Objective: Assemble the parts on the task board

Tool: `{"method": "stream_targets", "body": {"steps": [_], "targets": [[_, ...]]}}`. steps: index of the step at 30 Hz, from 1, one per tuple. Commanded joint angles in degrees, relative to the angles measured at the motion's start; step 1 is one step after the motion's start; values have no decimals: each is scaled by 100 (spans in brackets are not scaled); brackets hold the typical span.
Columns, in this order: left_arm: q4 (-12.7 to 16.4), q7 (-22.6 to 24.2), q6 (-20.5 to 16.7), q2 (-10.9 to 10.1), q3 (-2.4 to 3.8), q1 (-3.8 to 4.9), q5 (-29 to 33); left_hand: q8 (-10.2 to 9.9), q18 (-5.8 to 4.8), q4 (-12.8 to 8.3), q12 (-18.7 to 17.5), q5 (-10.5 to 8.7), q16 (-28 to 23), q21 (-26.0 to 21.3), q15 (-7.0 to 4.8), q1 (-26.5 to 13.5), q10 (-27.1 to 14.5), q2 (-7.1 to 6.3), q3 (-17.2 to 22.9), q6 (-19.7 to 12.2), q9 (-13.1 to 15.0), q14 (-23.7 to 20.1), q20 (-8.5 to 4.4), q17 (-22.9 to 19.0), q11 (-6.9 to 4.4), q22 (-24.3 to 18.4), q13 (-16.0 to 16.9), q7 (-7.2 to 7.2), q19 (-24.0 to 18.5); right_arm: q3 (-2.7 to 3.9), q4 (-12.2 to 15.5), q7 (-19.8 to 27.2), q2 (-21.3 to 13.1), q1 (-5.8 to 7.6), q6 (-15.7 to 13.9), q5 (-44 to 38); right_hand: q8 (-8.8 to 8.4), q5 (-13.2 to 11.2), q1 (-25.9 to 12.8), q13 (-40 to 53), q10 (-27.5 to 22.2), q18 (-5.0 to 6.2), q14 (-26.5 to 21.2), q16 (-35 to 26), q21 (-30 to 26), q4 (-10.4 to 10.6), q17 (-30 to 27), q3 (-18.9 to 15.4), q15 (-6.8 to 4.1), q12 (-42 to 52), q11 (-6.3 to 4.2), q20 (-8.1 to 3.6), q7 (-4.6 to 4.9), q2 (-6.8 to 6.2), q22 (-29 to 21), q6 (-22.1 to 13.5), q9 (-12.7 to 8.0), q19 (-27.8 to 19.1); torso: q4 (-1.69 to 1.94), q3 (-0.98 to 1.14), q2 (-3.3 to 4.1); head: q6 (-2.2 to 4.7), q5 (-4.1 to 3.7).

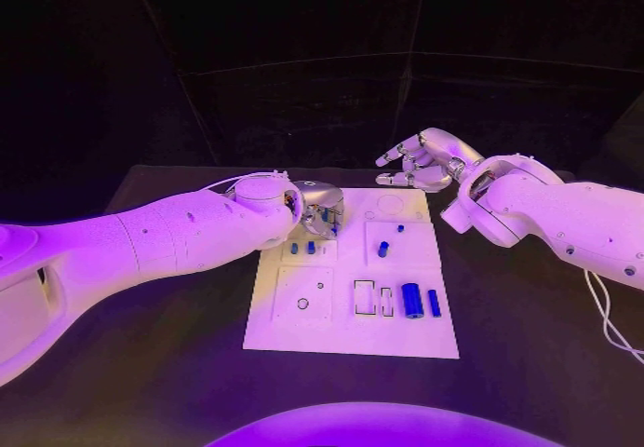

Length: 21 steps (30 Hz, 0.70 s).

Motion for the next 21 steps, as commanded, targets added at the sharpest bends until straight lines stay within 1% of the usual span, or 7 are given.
{"method": "stream_targets", "body": {"steps": [1,5,11,16,17,20,21], "targets": [[1,43,-236,-10,-6,-10,57,-74,-86,-61,-78,4,30,54,-41,52,84,17,145,46,-15,58,-15,-9,12,43,0,31,38,4,11,40,0,11,-30,-9,23,31,19,0,2,68,352,-20,-36,15,433,-29,-39,-24,-14,-12,9,61,-2,37,3,-47,4,-1,-5,7,-1],[0,33,-297,-27,-5,-10,70,-187,-94,-151,-251,-6,32,85,-14,24,112,-62,368,42,-53,58,-3,-43,45,89,-19,66,32,4,11,38,-3,11,-30,-9,23,31,19,0,2,68,352,-20,-36,15,433,-29,-39,-24,-14,-12,9,61,-2,37,3,-47,1,0,-3,8,2],[28,81,-418,-60,-4,-11,90,-265,-94,-229,-382,-8,45,103,-3,-30,178,-117,577,84,-74,58,10,-58,56,125,-16,78,22,4,7,40,-1,11,-29,-9,23,31,19,0,2,68,352,-20,-36,15,433,-29,-39,-24,-14,-12,9,61,-2,37,3,-47,6,-3,-1,12,-4],[200,139,-535,-184,2,-11,222,-308,-94,-276,-462,-10,55,110,0,-78,224,-153,700,116,-83,59,15,-64,59,144,-14,82,15,4,3,45,-1,11,-29,-9,23,31,19,0,2,68,352,-20,-36,15,433,-29,-39,-24,-14,-12,9,61,-2,37,3,-47,9,-5,-4,15,-17],[255,144,-553,-224,10,-11,254,-332,-92,-300,-506,-12,60,110,2,-112,251,-175,766,134,-88,59,17,-70,61,151,-12,86,11,4,2,46,-2,11,-29,-9,23,31,19,0,2,68,352,-20,-36,15,433,-29,-39,-24,-14,-12,9,61,-2,37,3,-47,5,-2,-6,19,-12],[413,145,-585,-336,117,-10,345,-339,-93,-308,-519,-12,62,113,3,-120,258,-181,784,139,-90,60,18,-71,62,156,-11,88,11,4,0,48,-7,11,-30,-9,23,31,19,0,2,68,352,-20,-36,15,433,-29,-39,-24,-14,-12,9,61,-2,37,3,-47,8,1,-7,34,-5],[448,143,-591,-364,137,-10,363,-346,-93,-316,-531,-12,63,117,3,-129,265,-188,803,144,-91,60,18,-72,63,162,-10,90,11,4,-1,49,-8,11,-31,-9,23,31,19,0,2,68,352,-20,-36,15,433,-29,-39,-24,-14,-12,9,61,-2,37,3,-47,10,0,-7,35,-4]]}}
